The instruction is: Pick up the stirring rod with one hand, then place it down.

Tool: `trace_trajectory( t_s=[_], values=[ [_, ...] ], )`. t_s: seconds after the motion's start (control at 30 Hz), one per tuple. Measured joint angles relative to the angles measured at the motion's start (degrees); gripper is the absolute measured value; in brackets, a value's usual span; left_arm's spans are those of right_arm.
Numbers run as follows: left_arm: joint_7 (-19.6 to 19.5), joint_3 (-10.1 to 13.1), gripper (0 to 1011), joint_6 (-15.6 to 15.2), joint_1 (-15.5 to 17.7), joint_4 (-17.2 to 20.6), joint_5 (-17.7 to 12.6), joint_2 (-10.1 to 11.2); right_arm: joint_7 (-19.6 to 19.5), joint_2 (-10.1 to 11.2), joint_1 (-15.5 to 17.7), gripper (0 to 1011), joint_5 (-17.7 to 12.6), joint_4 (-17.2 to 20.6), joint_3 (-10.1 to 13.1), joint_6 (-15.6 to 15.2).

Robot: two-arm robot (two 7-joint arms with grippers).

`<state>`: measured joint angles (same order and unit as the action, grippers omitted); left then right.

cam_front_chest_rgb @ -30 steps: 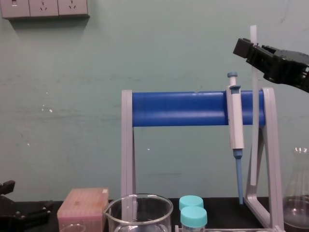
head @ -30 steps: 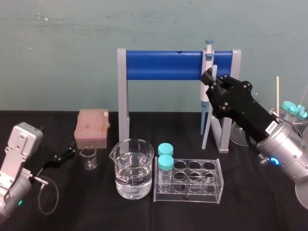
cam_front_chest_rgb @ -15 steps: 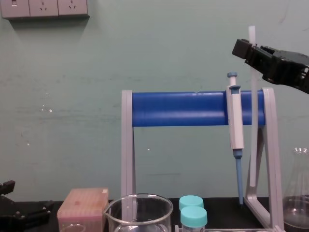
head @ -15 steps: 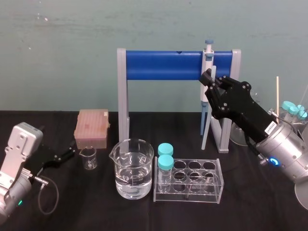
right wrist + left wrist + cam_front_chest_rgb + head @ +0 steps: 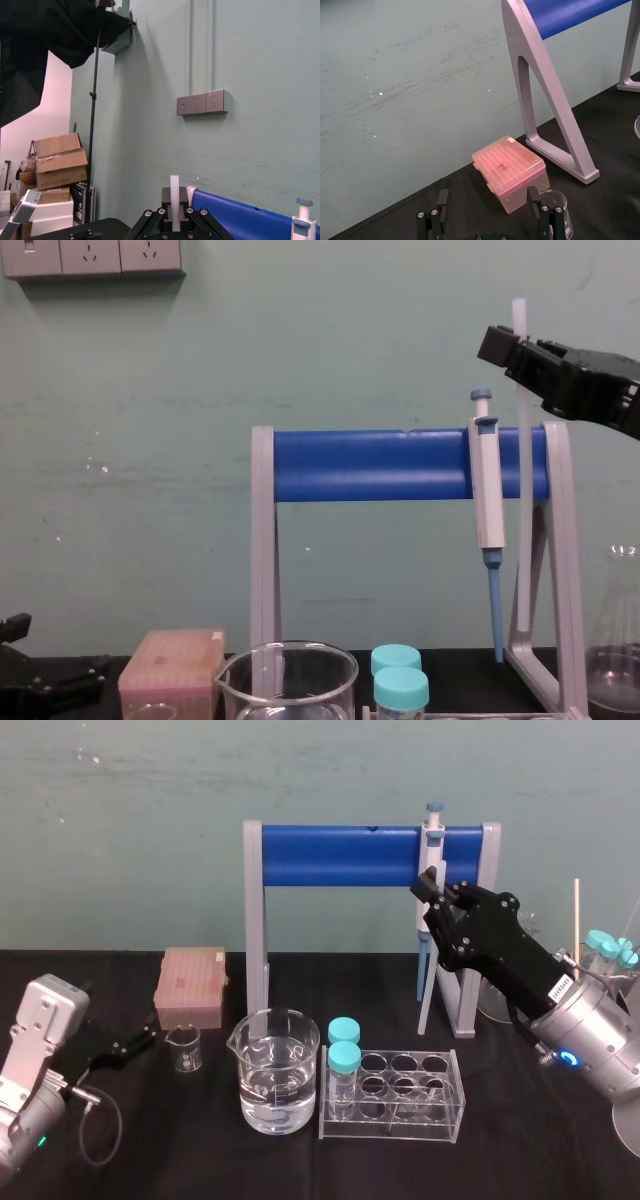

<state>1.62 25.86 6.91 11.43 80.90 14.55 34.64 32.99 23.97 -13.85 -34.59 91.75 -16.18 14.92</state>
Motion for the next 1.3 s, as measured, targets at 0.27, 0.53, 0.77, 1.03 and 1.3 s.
trace_trajectory(
  t_s=[0.27,0.53,0.77,1.03,1.3],
  values=[
    [0.0,0.0,1000,0.0,0.0,0.0,0.0,0.0,0.0,0.1,0.2,67,0.0,0.1,0.0,0.0],
    [0.0,0.0,1000,0.0,0.0,0.0,0.0,0.0,0.1,0.2,0.4,68,0.0,0.2,-0.2,-0.2],
    [0.0,0.0,1000,0.0,0.0,0.0,0.0,0.0,1.4,0.4,1.1,67,-0.4,-1.4,-0.9,0.2],
    [0.0,0.0,1000,0.0,0.0,0.0,0.0,0.0,2.2,-0.2,1.7,67,-0.6,-5.0,-1.6,1.0],
    [0.0,0.0,1000,0.0,0.0,0.0,0.0,0.0,3.1,-2.4,0.0,67,-0.9,-9.7,-2.3,2.6]
  ],
)
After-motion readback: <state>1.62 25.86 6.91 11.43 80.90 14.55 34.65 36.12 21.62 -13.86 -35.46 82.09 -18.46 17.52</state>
